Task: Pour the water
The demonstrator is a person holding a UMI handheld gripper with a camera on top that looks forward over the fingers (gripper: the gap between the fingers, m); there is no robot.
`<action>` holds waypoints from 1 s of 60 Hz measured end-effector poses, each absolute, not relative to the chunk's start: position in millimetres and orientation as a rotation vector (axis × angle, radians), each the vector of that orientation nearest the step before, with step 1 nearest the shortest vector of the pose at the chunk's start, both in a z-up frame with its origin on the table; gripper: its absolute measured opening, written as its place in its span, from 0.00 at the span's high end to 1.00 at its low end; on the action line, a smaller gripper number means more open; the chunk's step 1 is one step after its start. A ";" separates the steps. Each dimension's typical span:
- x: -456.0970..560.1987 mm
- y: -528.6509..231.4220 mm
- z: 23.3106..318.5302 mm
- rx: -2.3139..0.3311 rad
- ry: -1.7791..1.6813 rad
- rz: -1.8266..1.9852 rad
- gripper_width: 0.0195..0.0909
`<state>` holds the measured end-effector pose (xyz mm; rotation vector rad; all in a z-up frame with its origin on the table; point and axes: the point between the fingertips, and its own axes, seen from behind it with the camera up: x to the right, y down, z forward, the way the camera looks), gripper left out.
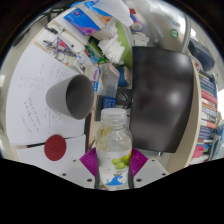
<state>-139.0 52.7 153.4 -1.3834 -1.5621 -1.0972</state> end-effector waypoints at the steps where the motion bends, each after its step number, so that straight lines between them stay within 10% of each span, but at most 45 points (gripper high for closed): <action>1: -140.7 53.4 153.6 -1.369 -1.580 -1.112 0.74; 33: -148.4 61.1 147.5 -1.226 -1.823 -1.380 0.73; 60: -134.4 24.6 188.0 -1.826 -0.820 -0.501 0.73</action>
